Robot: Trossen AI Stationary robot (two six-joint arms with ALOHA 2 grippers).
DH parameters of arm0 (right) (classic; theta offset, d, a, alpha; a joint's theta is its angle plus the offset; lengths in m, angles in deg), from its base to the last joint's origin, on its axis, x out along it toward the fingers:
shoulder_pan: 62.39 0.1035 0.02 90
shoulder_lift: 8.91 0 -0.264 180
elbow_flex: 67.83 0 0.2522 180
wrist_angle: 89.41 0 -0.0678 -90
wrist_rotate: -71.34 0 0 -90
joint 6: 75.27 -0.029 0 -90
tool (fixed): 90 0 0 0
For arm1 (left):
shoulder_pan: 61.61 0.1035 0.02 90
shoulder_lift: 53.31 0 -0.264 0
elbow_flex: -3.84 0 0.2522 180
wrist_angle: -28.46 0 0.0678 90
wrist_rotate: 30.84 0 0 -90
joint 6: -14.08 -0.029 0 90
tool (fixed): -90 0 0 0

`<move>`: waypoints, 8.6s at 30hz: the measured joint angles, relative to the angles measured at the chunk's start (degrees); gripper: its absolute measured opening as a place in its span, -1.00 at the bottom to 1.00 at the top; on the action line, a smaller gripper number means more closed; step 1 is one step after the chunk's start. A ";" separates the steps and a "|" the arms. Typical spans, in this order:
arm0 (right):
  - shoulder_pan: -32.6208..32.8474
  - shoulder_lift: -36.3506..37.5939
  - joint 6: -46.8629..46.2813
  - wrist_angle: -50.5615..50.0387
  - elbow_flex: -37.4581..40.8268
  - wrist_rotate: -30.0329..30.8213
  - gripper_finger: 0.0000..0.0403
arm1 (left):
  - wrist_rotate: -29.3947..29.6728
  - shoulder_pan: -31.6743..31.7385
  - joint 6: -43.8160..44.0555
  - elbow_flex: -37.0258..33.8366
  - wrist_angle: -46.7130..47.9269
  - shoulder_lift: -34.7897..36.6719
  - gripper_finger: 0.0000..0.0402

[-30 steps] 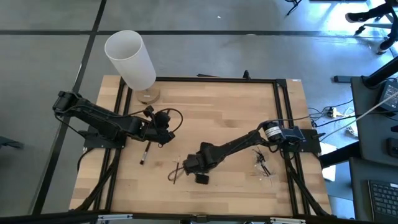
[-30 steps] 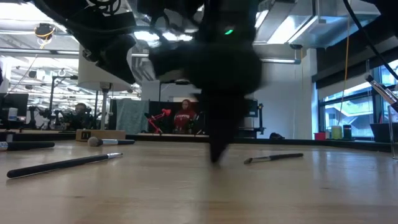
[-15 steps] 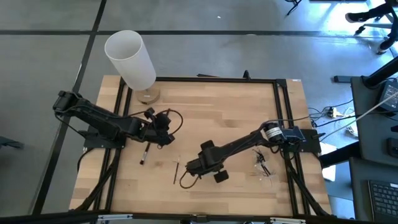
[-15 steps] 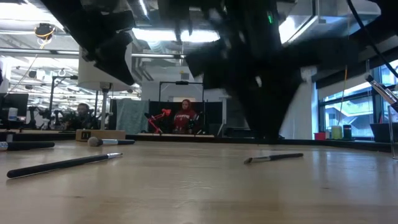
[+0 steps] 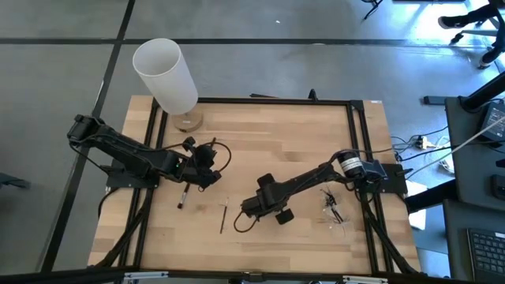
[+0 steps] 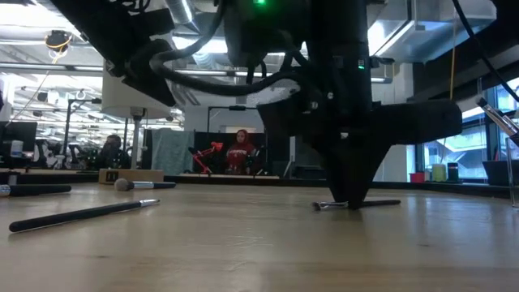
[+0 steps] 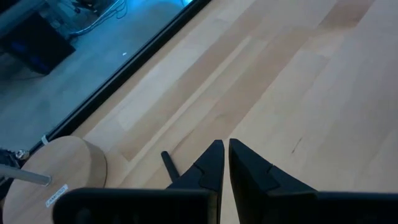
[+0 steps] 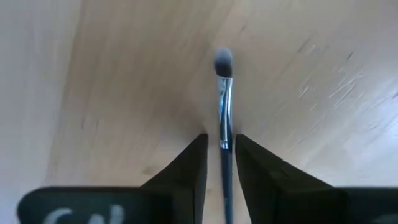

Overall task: Put items in baskets/containers
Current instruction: Put the black eyeshadow brush into the transparent organizer

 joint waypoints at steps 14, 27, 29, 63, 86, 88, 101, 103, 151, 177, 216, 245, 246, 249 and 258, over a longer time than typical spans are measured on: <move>-0.27 0.61 -10.80 9.91 8.19 -1.96 -0.82 | -0.02 0.05 0.00 0.00 -0.61 0.00 -0.90; 1.40 17.81 -20.68 10.18 9.51 9.39 -0.92 | -2.09 0.05 -0.46 0.00 -0.59 0.00 -0.90; 2.31 23.65 -23.77 10.47 11.66 12.12 -0.94 | -2.81 0.05 -0.46 0.00 -0.57 0.00 -0.90; 8.71 28.47 -13.53 53.07 40.73 0.70 -0.32 | -1.12 0.57 -8.90 0.02 -13.52 0.00 -0.90; 3.24 18.38 -12.16 50.30 36.59 -6.94 -0.85 | -4.74 0.57 -8.41 0.02 -13.53 0.00 -0.90; 3.24 18.36 -12.19 50.06 36.59 -7.03 -0.92 | -4.74 0.57 -8.41 0.02 -13.53 0.00 -0.90; 3.24 18.14 -15.36 44.65 32.17 -7.16 -0.93 | -4.74 0.57 -8.41 0.02 -13.53 0.00 -0.90; 3.24 18.16 -15.20 40.59 29.18 -7.19 -0.93 | -4.74 0.57 -8.41 0.02 -13.53 0.00 -0.90; 4.22 16.07 -19.24 21.49 19.64 -9.81 -0.53 | -6.15 0.84 -11.55 0.00 -18.34 0.00 -0.90; 4.17 10.11 -25.30 21.18 18.65 -12.98 -0.87 | -6.25 0.84 -10.51 0.00 -17.68 0.00 -0.90; 18.81 24.00 -37.60 48.43 27.96 -23.40 -0.92 | -6.62 0.84 -10.98 -1.40 -22.41 0.00 -0.90; 19.09 12.07 -29.33 36.54 13.90 -14.58 -0.94 | -7.60 0.44 -11.15 -1.40 -22.45 -0.02 -0.90; 19.09 12.08 -28.99 36.06 13.32 -14.26 -0.94 | -7.74 0.44 -11.00 -1.40 -22.47 -0.02 -0.90; 19.09 12.11 -27.79 32.34 10.98 -12.29 -0.94 | -7.76 0.42 -10.58 -1.40 -22.44 -0.02 -0.90; 19.06 12.19 -21.26 16.92 0.16 -5.13 -0.91 | -7.21 0.42 -10.56 -1.40 -21.38 -0.02 -0.90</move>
